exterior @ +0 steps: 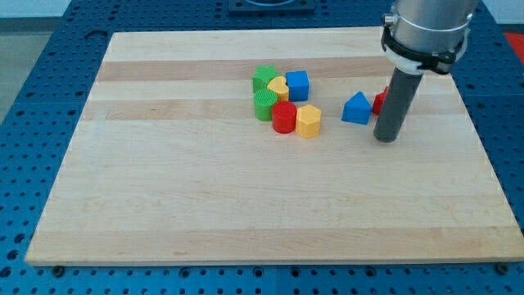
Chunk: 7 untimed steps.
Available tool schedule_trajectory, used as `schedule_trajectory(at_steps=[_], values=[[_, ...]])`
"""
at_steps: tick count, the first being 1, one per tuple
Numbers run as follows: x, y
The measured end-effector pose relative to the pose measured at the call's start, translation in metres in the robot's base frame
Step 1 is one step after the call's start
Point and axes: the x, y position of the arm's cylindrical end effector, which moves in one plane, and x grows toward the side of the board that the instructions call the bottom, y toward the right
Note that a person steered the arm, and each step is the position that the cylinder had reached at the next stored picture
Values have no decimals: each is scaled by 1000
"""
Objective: Push the red star towards up
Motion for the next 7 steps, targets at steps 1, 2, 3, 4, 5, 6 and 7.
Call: schedule_trajectory(at_steps=[1, 2, 3, 4, 5, 6, 7], values=[[-13, 0], [-25, 0], [-34, 0], [-42, 0], [-50, 0], [-51, 0], [-51, 0]])
